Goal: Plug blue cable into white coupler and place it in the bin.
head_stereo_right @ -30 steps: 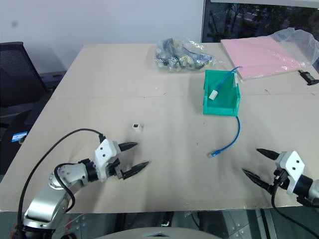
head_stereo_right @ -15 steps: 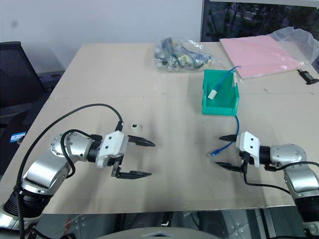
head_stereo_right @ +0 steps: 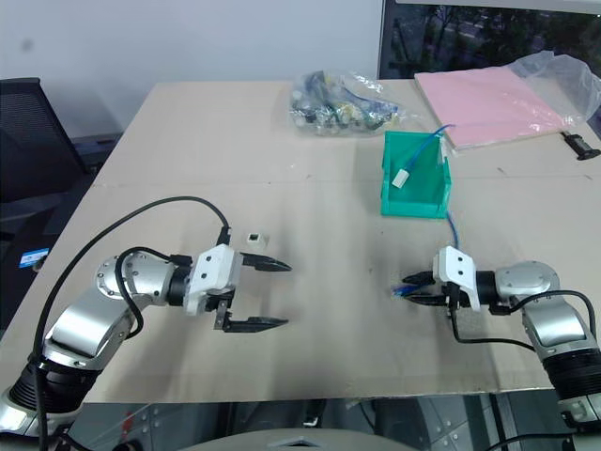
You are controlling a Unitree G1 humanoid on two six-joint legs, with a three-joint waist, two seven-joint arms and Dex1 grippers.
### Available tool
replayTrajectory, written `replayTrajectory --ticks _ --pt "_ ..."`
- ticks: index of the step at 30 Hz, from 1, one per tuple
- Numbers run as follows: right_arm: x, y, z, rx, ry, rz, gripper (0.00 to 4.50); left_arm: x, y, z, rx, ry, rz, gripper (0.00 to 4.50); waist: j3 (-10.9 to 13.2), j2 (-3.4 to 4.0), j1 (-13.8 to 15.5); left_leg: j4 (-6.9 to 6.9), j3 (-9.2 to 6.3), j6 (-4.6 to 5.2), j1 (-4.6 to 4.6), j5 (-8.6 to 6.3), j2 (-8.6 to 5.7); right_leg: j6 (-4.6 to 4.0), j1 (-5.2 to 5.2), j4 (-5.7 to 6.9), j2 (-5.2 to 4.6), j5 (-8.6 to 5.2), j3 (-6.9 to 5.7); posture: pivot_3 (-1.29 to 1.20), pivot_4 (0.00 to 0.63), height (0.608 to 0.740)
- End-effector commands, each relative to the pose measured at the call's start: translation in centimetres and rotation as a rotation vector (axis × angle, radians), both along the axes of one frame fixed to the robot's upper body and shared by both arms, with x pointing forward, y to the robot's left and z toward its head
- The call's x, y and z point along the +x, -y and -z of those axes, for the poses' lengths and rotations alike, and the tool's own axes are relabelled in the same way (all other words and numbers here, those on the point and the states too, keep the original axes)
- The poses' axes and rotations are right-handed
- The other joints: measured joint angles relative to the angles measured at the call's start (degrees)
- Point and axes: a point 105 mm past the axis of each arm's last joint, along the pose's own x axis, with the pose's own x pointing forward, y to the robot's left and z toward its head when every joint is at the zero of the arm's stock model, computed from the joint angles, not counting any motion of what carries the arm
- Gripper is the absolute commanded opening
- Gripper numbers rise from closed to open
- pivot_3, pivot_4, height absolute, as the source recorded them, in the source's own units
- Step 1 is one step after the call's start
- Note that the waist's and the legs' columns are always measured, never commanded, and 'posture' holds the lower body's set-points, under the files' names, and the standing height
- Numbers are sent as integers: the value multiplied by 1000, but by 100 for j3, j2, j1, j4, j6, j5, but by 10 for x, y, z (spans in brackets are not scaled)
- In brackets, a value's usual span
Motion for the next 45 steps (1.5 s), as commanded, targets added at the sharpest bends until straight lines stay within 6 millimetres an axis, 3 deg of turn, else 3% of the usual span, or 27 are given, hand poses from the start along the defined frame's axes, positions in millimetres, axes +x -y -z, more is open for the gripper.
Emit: replayTrajectory --ticks 1,10,14,17,18,21,24,25,28,32,40,45 --pt "1 -13 4 3 -3 -24 70 2 4 -14 -33 58 -2 4500 -1 -1 -21 0 0 -1 1 0 0 -2 0 0 0 2 1 0 150 740" --pt "37 -65 -4 77 -34 -12 70 25 17 -14 -21 89 -43 4500 0 -5 -100 0 -10 -20 8 13 35 -39 -1 11 46 25 -6 0 150 740" --pt "54 -80 -1 60 -43 14 70 34 27 -7 2 90 -34 4500 -1 -5 -102 0 -20 -39 6 24 37 -43 -2 14 53 28 -15 0 150 740" --pt "60 -82 -7 81 -32 14 1225 38 30 3 47 60 -17 4500 -1 -6 -111 0 -18 -49 6 31 36 -43 -3 15 58 29 -13 0 150 740" --pt "60 -80 -12 104 -23 19 1225 41 32 7 60 53 -14 4500 -1 -5 -105 0 -18 -49 6 31 36 -43 -4 15 58 29 -13 0 150 740" --pt "58 -71 -29 190 4 69 2990 50 36 15 87 60 -19 4500 -1 -6 -81 0 -27 -50 1 31 34 -43 -4 15 60 29 -23 0 150 740" --pt "42 -52 -48 317 -7 139 4287 59 41 23 103 70 -26 4500 0 -5 -37 1 -34 -50 -11 31 26 -42 -11 11 55 28 -27 0 150 740" --pt "32 -47 -51 343 -18 154 4464 61 43 26 102 72 -23 4500 -1 -5 -38 1 -36 -50 -15 31 26 -42 -15 8 53 28 -29 0 150 740" --pt "4 -30 -52 380 17 229 4464 66 53 29 94 68 1 4500 -1 -5 13 0 -50 -50 -26 31 29 -42 -19 0 45 28 -38 0 150 740" --pt "-20 -18 -53 401 72 300 4464 77 66 27 68 75 26 4500 -1 -3 37 -2 -50 -45 -25 28 33 -42 -19 3 47 28 -39 0 150 740" --pt "-26 -10 -47 364 100 360 4464 84 80 31 64 58 98 4500 0 -5 -66 13 -32 -28 3 22 31 -39 6 14 66 30 -23 0 150 740" --pt "-25 -6 -46 356 113 382 4500 86 80 38 94 65 122 2130 0 -6 -67 19 -34 -30 -7 23 31 -39 0 17 65 31 -25 0 150 740"
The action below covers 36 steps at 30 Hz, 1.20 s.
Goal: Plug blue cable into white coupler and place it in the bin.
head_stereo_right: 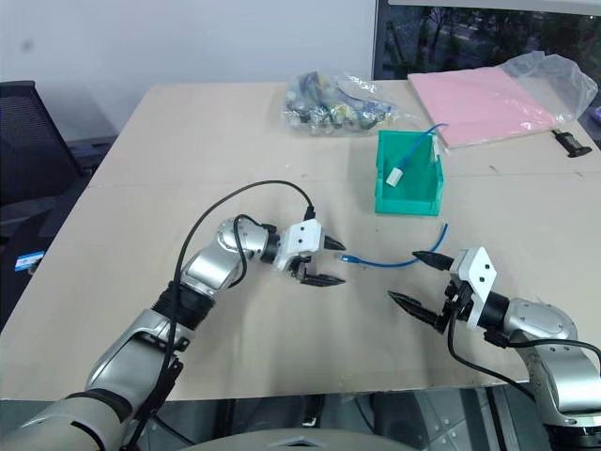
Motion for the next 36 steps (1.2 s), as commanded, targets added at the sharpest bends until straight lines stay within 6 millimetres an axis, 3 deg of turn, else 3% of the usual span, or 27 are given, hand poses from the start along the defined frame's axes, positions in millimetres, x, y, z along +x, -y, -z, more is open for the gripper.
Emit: replayTrajectory --ticks 1,4,5,10,14,17,19,23,26,33,36 --pt "0 4 -9 -15 54 13 4500 0 6 -1 8 27 41 1688 0 0 7 0 -1 0 0 0 0 0 0 0 0 0 -1 0 150 740" --pt "1 3 -8 -19 54 14 4500 0 9 5 23 27 57 204 0 0 15 0 -1 1 -1 -1 -1 0 1 -1 -1 0 -2 0 150 740" --pt "0 4 -8 -21 52 13 4500 0 10 7 25 29 61 39 -1 0 22 0 -1 1 0 -1 -2 0 2 0 -1 0 -2 0 150 740" --pt "-10 -7 -15 108 -33 -17 4500 1 16 -5 -89 -45 20 39 -1 -1 63 16 -6 3 -1 -2 -4 1 9 1 -2 1 -6 0 150 740" --pt "-28 -28 -18 322 -227 -78 4500 -11 31 -41 -365 -393 -41 39 0 -1 62 25 -21 6 -16 -4 -2 1 1 2 -9 1 -16 0 150 740" --pt "-17 -42 -16 413 -272 -31 4500 -33 36 -70 -521 -675 23 39 0 -1 2 59 -47 7 -44 -5 3 1 -5 9 -12 1 -43 0 150 740" --pt "-9 -48 -23 505 -281 -7 4500 -42 35 -80 -560 -771 42 39 -3 6 -25 60 -49 6 -40 -5 4 1 -5 17 -17 1 -42 0 150 740" --pt "3 -48 -40 691 -285 33 4500 -48 31 -88 -610 -864 35 39 -4 7 -16 57 -49 4 -19 -5 3 0 0 38 -14 0 -38 0 150 740" --pt "2 -51 -58 827 -288 -21 4500 -48 30 -87 -620 -887 19 39 -3 8 -6 57 -49 3 -20 -4 2 0 -1 40 -11 0 -41 0 150 740" --pt "-5 -57 -67 868 -317 -87 4500 -47 33 -84 -613 -889 6 39 -3 8 -6 54 -48 2 -22 -4 -13 0 -1 36 -10 0 -38 0 150 740" --pt "-3 -56 -67 853 -315 -80 3799 -45 34 -84 -623 -887 2 0 -3 8 -6 53 -48 2 -21 -4 -12 0 -1 37 -11 0 -37 0 150 740"
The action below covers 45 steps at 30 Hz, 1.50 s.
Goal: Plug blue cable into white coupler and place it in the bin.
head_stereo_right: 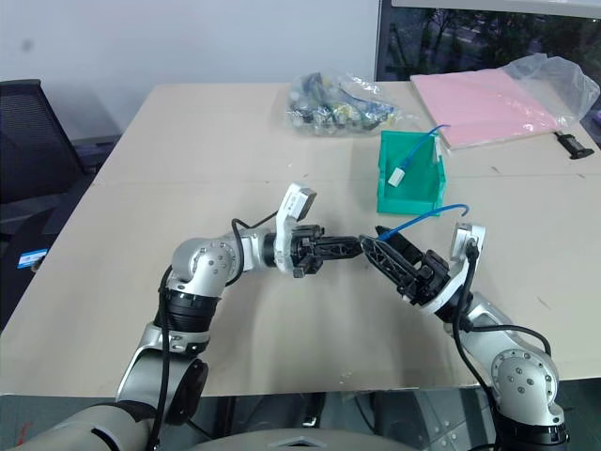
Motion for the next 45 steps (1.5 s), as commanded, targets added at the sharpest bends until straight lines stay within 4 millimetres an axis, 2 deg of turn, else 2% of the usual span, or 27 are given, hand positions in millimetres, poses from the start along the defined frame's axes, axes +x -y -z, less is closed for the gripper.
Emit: replayTrajectory --ticks 1,7,8,11,15,18,20,22,24,29,31,33,35,39,45 --pt "-3 -1 -13 7 47 -11 3373 -2 4 -10 -46 22 12 0 0 0 1 0 0 0 0 0 0 0 0 0 0 0 0 0 150 740" --pt "0 0 -12 0 44 2 327 -2 4 -10 -51 23 8 0 0 0 0 0 0 0 0 0 0 0 0 0 0 0 1 0 150 740" --pt "1 0 -13 3 46 4 45 -2 3 -10 -54 22 9 0 0 0 -1 0 0 0 -1 0 0 0 0 -1 0 0 0 0 150 740" --pt "1 -1 -13 -3 51 -4 45 -5 1 -10 -65 29 13 0 0 0 -2 0 1 0 0 0 0 0 0 -1 -1 0 2 0 150 740" --pt "2 -2 -12 -9 51 -6 0 -7 -2 -10 -39 90 -2 1750 0 0 -9 -1 1 0 0 0 0 0 -1 -2 -2 0 3 0 150 740" --pt "8 3 -13 -9 54 27 0 -6 -10 -20 -7 173 -80 3144 0 -1 -3 -2 1 0 -1 0 2 0 -1 -2 -5 0 4 0 150 740" --pt "13 10 -13 -13 54 60 0 -14 -19 -30 16 286 -117 3144 1 0 -5 -3 2 0 0 -1 3 0 -2 -2 -13 0 12 0 150 740" --pt "17 16 -11 -25 56 85 0 -12 -25 -39 41 455 -242 3144 1 1 -21 -6 2 -1 0 -1 7 -1 -2 -6 -11 0 15 0 150 740" --pt "19 18 -10 -37 67 93 0 -10 -31 -38 75 555 -346 3144 1 1 2 -21 8 -2 5 -1 8 -1 -2 -17 -13 0 27 0 150 740" --pt "26 23 -5 -71 66 108 0 -3 -62 -36 155 708 -737 3144 1 1 11 -35 15 -3 3 0 8 -1 -2 -36 -12 1 40 0 150 740" --pt "27 25 -3 -76 60 104 0 2 -80 -26 252 758 -908 3144 0 2 20 -41 15 -3 4 0 9 -1 -2 -41 -12 1 40 0 150 740" --pt "27 24 0 -94 53 89 0 8 -107 -12 367 774 -1111 3144 0 2 31 -44 15 -2 6 -1 9 -2 -2 -41 -12 1 40 0 150 740" --pt "28 23 2 -107 51 76 0 8 -124 4 454 757 -1217 3144 0 2 35 -50 21 0 10 -1 9 -2 -1 -41 -12 1 40 0 150 740" --pt "33 22 2 -108 53 73 0 10 -134 37 556 715 -1276 3144 0 2 92 -50 22 0 11 -2 10 -2 -1 -41 -11 1 33 0 150 740" --pt "35 19 4 -113 51 71 0 22 -131 61 577 633 -1353 3144 0 0 146 -49 23 1 7 -2 8 -1 0 -46 -11 1 22 0 150 740"
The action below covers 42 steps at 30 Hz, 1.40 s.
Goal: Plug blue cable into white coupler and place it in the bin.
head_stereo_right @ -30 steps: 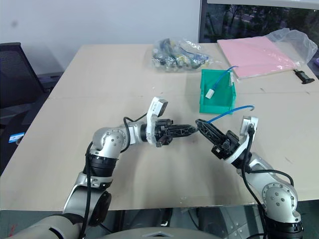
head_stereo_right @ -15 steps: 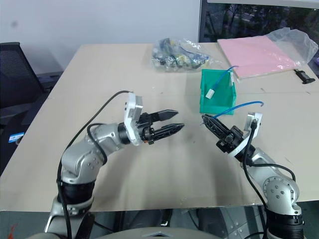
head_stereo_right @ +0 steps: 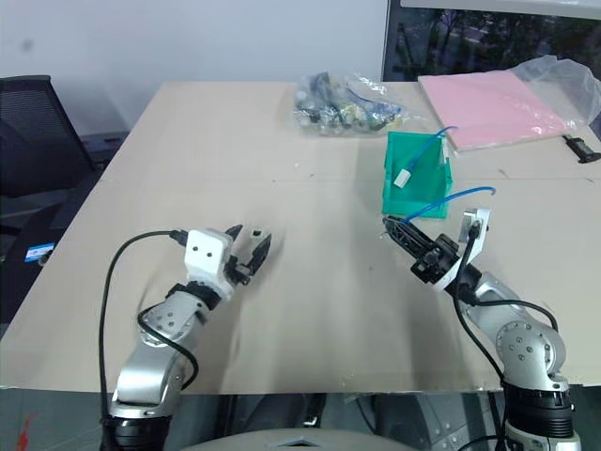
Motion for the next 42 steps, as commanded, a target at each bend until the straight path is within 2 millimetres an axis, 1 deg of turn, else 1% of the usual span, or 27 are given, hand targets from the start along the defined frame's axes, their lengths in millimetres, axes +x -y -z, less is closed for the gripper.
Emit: replayTrajectory --ticks 1,4,7,10,11,14,16,17,18,20,22,23,24,26,28,32,36,38,42 --pt "-1 -1 -5 2 26 -3 0 6 5 0 -27 25 -26 3144 0 0 -9 0 0 0 -1 0 0 0 -1 -1 -1 0 1 0 150 740" --pt "-2 0 -5 0 28 13 0 8 15 9 -41 -8 9 3144 0 0 -15 -2 0 0 -1 0 3 0 -3 -1 1 0 -1 0 150 740" --pt "-3 1 -3 -4 27 32 0 13 14 11 -33 -9 4 3144 0 1 -13 -2 -1 0 0 0 4 0 -2 0 1 0 -2 0 150 740" --pt "-4 1 -3 -9 28 47 0 16 10 11 -32 -6 -14 2310 -1 1 -13 -2 -1 0 1 0 3 0 -1 0 1 0 -1 0 150 740" --pt "-4 1 -3 -10 29 49 0 16 9 11 -29 -3 -18 1745 -1 1 -13 -2 2 0 1 0 3 0 -1 0 1 0 1 0 150 740" --pt "-6 0 -3 -20 32 56 0 22 1 11 4 11 -42 526 -1 1 -13 -2 2 0 2 0 3 0 -1 0 2 0 1 0 150 740" --pt "-6 0 -3 -30 36 56 0 26 1 10 17 16 -23 555 -1 1 -12 -2 0 -1 3 0 4 0 -1 1 4 0 -1 0 150 740" --pt "-7 -1 -3 -44 43 54 0 28 5 9 18 20 15 555 -1 1 -13 -2 0 -1 4 0 4 0 -1 2 4 0 -2 0 150 740" --pt "-7 -2 -4 -66 55 48 0 31 15 7 12 19 86 555 -1 1 -14 -2 0 -1 4 0 4 0 -1 3 4 0 -1 0 150 740" --pt "-5 -8 -8 -137 102 31 0 31 40 4 -14 8 281 555 -1 2 -5 -2 2 -1 4 1 1 0 0 3 8 0 -3 0 150 740" --pt "-2 -17 -10 -263 184 -3 0 20 73 1 -2 -11 569 555 -1 2 -10 0 0 -1 2 2 -4 0 1 3 12 0 -10 0 150 740" --pt "-1 -21 -11 -319 225 -20 0 15 82 0 35 -2 674 555 -1 2 -15 3 2 -1 1 2 -9 0 0 3 12 0 -10 0 150 740" --pt "0 -24 -10 -353 252 -31 0 13 86 0 62 4 735 555 -1 2 -24 5 2 -1 -1 2 -15 1 0 3 11 0 -10 0 150 740" --pt "1 -32 -11 -457 370 -99 0 5 102 12 158 -55 969 555 -1 1 -28 5 3 -3 0 4 -18 1 1 1 10 0 -8 0 150 740" --pt "2 -35 -4 -541 431 -159 0 2 110 19 206 -112 1120 555 -1 1 -38 3 1 -20 -2 14 -18 1 -1 0 12 0 -11 0 150 740" --pt "3 -34 16 -659 463 -243 0 5 120 26 313 -120 1281 555 1 -2 -29 2 -6 -15 -4 11 -16 2 -1 -3 14 -1 -20 0 150 740" --pt "3 -36 30 -710 480 -288 0 10 127 26 329 -109 1345 555 1 -2 -17 5 -10 -19 -10 14 -20 2 0 -6 9 0 -23 0 150 740" --pt "4 -38 33 -718 493 -296 0 9 128 29 345 -118 1377 555 0 -2 -16 10 -11 -19 -12 14 -22 2 0 -7 8 0 -23 0 150 740" --pt "7 -44 33 -712 517 -297 0 9 127 32 350 -129 1399 555 0 -3 -23 16 -14 -16 -12 12 -22 2 0 -3 9 0 -24 0 150 740"
